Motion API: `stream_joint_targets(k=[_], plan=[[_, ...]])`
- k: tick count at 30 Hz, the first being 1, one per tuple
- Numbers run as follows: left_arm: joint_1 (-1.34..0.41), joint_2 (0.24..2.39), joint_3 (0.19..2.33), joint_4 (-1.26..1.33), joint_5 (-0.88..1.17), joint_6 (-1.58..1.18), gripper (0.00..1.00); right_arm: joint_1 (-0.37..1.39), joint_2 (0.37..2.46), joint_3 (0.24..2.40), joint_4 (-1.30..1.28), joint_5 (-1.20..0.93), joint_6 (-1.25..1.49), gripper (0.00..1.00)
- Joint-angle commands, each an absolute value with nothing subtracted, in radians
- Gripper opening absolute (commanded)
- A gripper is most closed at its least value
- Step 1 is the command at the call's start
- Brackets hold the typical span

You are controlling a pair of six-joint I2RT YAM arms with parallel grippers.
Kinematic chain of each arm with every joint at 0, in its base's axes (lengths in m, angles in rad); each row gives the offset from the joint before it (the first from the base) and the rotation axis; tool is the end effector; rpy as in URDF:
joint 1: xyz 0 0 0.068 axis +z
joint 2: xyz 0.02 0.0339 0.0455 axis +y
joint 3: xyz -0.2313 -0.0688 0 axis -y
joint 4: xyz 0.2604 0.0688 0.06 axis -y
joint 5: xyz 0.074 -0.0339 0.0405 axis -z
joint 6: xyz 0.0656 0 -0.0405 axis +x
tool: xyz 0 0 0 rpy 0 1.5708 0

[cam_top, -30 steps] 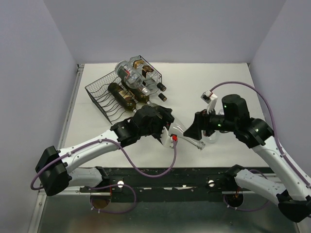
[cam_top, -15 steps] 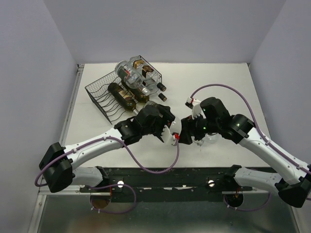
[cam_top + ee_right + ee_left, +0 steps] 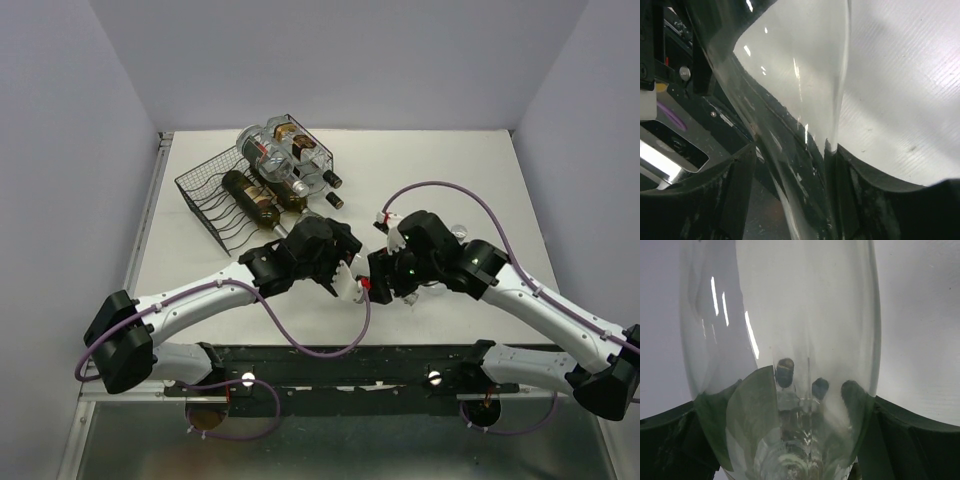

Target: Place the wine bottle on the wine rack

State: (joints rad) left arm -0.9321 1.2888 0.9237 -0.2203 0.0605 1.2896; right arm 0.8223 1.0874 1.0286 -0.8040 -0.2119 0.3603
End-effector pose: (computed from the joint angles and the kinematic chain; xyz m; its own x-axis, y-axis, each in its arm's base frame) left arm 0.1974 -0.2726 0.2217 0.7074 0.6559 -0.2634 0.5472 -0.2723 0.7915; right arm 0.1708 0.2041 0.2580 -0.7691 -0.3217 -0.5522 -0.5752 0.7251 0.3788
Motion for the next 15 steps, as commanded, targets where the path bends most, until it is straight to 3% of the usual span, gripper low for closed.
stream_joint_targets(k=[1,11,15], plan=[[-0.939,1.264,1.002,-0.080,0.040,1.266,0.00,0.836,1.091,1.006,-0.793,-0.179,0.382,0.64],[-0.936,1.244,1.019,-0.100,0.067,1.224,0.00,0.838,1.117,1.005,-0.782,-0.164,0.390,0.04],[-0.937,1.236,1.012,-0.100,0.064,1.216,0.03,0.841,1.112,1.003,-0.775,-0.158,0.396,0.01]])
